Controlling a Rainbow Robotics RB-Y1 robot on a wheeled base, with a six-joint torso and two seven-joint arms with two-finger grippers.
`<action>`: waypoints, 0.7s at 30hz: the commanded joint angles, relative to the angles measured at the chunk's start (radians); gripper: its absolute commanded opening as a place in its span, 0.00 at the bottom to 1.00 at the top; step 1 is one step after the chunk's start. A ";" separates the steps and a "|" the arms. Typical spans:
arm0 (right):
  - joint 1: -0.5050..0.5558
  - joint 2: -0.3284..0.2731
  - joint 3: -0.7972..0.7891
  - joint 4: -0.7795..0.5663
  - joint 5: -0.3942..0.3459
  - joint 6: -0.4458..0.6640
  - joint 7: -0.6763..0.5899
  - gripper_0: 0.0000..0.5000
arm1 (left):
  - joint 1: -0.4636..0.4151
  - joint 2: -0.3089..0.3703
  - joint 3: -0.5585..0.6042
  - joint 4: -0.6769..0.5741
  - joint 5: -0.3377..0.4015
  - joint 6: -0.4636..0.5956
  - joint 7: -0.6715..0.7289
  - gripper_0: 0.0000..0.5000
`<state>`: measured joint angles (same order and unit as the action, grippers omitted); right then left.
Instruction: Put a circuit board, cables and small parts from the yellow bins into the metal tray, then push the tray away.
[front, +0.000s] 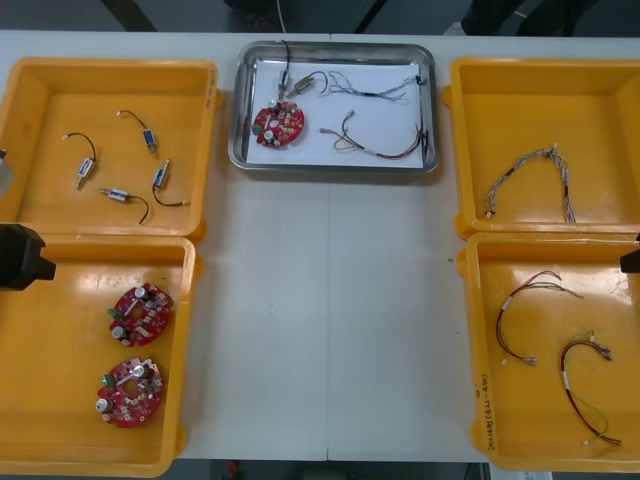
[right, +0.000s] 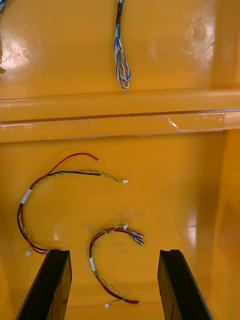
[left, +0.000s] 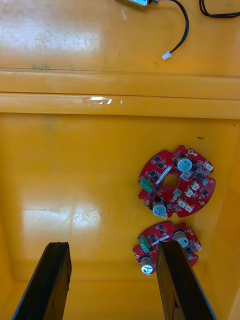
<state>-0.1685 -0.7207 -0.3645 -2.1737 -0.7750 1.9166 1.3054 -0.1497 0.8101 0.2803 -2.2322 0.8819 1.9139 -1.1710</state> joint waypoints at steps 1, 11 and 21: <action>0.012 0.009 -0.040 -0.029 -0.015 0.003 -0.028 1.00 | 0.015 0.041 0.030 -0.030 -0.001 0.006 -0.024 1.00; 0.015 0.012 -0.040 -0.032 -0.027 0.003 -0.020 1.00 | 0.015 0.041 0.030 -0.030 -0.001 0.006 -0.024 1.00; 0.015 0.012 -0.040 -0.032 -0.027 0.003 -0.020 1.00 | 0.015 0.041 0.030 -0.030 -0.001 0.006 -0.024 1.00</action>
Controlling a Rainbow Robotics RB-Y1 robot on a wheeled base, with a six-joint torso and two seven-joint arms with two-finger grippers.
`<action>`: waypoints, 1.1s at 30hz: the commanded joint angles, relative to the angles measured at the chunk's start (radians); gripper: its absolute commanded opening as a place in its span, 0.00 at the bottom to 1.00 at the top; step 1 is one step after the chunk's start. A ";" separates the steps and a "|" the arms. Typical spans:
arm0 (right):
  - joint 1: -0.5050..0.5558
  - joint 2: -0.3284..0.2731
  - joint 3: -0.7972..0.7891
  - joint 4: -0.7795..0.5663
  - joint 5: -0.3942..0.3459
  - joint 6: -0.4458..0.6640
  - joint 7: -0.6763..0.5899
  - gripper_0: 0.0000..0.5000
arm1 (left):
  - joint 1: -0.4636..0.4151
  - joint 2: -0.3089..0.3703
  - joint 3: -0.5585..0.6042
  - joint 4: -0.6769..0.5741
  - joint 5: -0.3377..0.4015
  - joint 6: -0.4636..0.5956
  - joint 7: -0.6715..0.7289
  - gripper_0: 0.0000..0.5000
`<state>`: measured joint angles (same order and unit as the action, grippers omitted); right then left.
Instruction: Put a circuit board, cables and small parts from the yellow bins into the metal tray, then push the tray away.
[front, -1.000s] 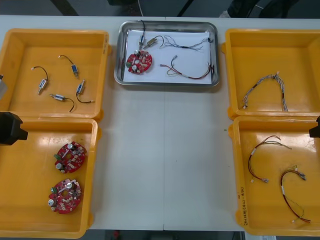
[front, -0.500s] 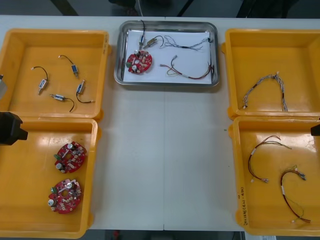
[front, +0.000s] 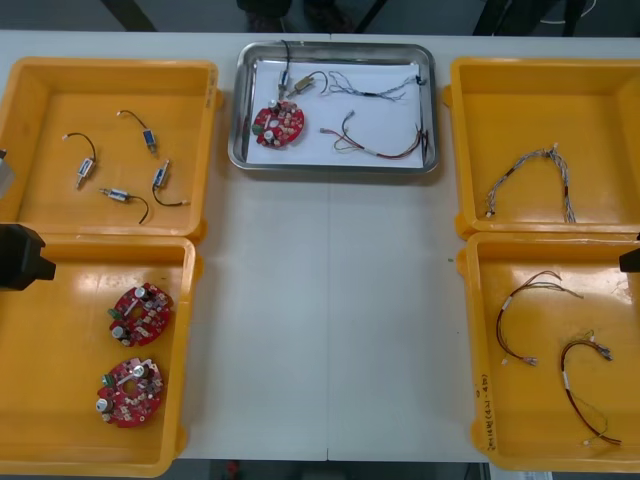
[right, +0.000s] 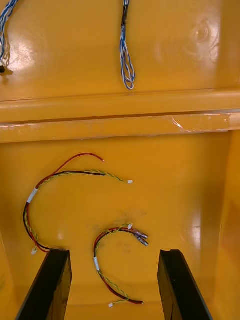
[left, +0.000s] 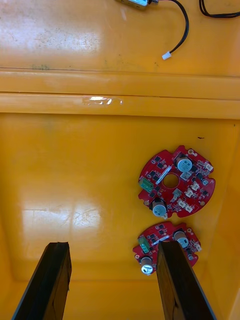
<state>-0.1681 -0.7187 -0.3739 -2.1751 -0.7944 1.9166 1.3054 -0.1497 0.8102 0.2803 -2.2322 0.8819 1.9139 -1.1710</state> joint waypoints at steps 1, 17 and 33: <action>0.015 0.010 -0.031 -0.031 -0.008 0.003 -0.020 1.00 | 0.015 0.041 0.030 -0.030 -0.001 0.006 -0.024 1.00; 0.015 0.010 -0.031 -0.031 -0.008 0.003 -0.020 1.00 | 0.015 0.041 0.030 -0.030 -0.001 0.006 -0.024 1.00; 0.015 0.010 -0.031 -0.031 -0.008 0.003 -0.020 1.00 | 0.015 0.041 0.030 -0.030 -0.001 0.006 -0.024 1.00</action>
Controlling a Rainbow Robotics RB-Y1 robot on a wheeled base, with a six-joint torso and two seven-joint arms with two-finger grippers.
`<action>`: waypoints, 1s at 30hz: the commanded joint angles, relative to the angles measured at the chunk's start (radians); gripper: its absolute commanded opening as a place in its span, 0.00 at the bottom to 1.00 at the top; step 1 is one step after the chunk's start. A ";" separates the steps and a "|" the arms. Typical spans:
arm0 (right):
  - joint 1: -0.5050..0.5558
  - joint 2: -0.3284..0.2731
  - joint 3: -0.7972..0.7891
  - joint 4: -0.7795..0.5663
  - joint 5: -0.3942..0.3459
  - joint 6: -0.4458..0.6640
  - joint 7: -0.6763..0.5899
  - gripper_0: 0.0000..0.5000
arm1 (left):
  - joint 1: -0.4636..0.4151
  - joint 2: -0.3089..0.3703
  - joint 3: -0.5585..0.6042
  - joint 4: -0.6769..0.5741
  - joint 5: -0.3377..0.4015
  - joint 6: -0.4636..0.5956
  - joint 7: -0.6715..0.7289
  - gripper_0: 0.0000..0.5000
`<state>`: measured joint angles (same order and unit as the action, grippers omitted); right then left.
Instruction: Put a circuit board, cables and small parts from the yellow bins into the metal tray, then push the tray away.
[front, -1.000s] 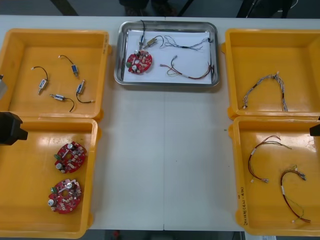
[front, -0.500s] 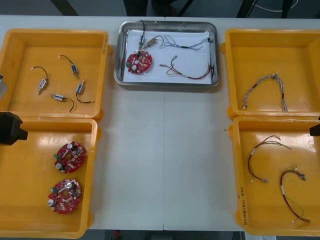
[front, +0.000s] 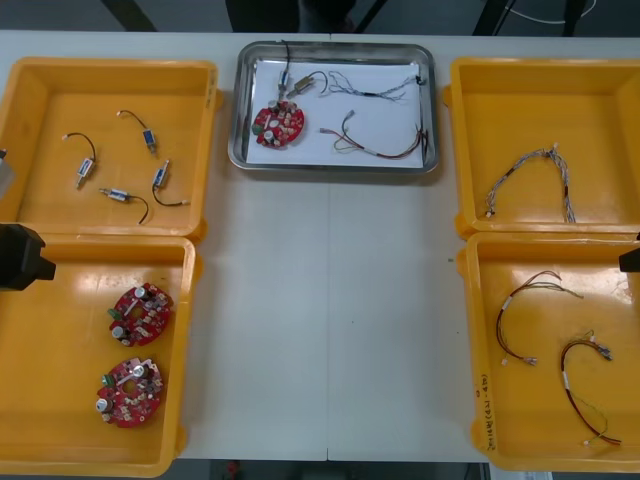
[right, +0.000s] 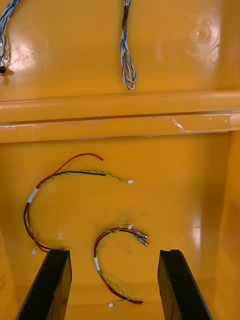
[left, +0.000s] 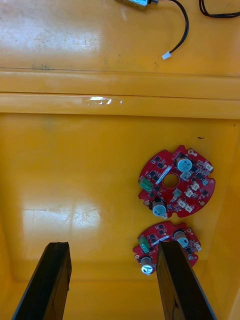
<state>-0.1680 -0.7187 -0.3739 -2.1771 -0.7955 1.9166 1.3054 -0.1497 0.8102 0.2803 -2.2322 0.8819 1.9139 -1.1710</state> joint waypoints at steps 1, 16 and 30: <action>0.015 0.010 -0.031 -0.029 -0.007 0.003 -0.020 1.00 | 0.015 0.041 0.030 -0.030 -0.001 0.006 -0.024 1.00; 0.015 0.010 -0.031 -0.029 -0.007 0.003 -0.020 1.00 | 0.015 0.041 0.030 -0.030 -0.001 0.006 -0.024 1.00; 0.015 0.010 -0.031 -0.029 -0.007 0.003 -0.020 1.00 | 0.015 0.041 0.030 -0.030 -0.001 0.006 -0.024 1.00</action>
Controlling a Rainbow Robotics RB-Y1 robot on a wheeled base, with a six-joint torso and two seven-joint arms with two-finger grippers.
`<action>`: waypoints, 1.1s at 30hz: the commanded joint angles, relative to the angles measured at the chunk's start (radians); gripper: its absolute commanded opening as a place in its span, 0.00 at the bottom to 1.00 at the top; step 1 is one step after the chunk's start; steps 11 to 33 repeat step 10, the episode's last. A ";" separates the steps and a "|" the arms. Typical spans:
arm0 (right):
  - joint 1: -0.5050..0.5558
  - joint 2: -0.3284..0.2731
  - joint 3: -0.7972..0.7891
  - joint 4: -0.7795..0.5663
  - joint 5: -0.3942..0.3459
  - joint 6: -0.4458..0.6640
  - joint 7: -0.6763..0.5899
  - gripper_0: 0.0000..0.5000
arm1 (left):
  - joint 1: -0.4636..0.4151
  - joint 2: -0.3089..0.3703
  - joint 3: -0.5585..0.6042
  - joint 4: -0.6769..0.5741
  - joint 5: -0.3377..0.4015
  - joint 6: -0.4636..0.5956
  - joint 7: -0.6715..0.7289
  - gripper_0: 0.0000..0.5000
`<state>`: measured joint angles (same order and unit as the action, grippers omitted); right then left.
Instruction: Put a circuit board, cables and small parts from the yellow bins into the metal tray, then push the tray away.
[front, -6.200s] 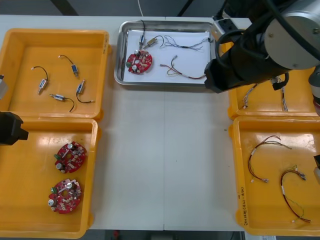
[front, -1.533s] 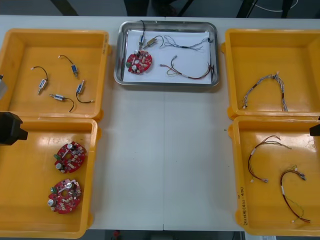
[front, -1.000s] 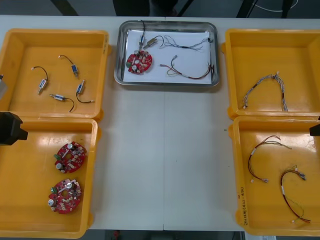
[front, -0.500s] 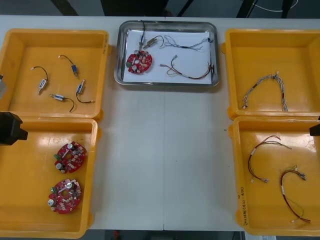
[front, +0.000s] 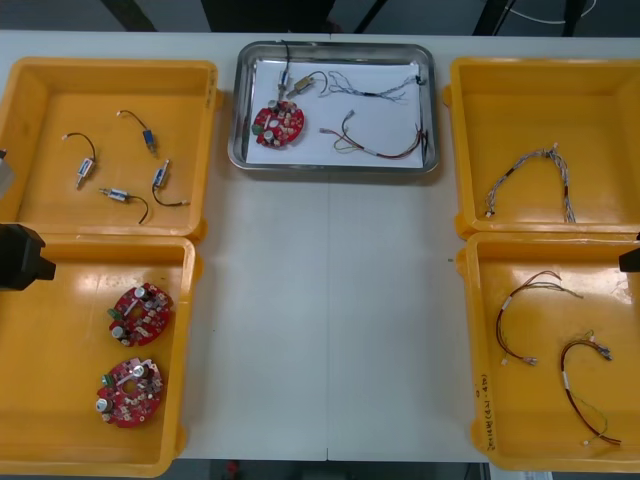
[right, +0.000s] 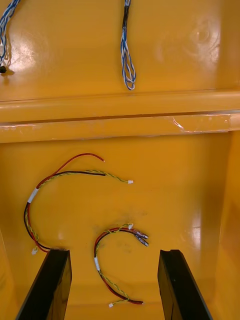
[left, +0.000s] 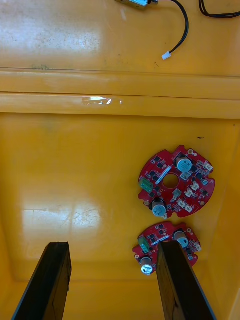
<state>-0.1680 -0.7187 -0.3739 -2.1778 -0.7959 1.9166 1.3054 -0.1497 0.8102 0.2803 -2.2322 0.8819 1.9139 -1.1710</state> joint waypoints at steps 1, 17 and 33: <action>0.015 0.010 -0.031 -0.028 -0.006 0.003 -0.020 1.00 | 0.015 0.041 0.030 -0.030 -0.001 0.006 -0.024 1.00; 0.015 0.010 -0.031 -0.028 -0.006 0.003 -0.020 1.00 | 0.015 0.041 0.030 -0.030 -0.001 0.006 -0.024 1.00; 0.015 0.010 -0.031 -0.028 -0.006 0.003 -0.020 1.00 | 0.015 0.041 0.030 -0.030 -0.001 0.006 -0.024 1.00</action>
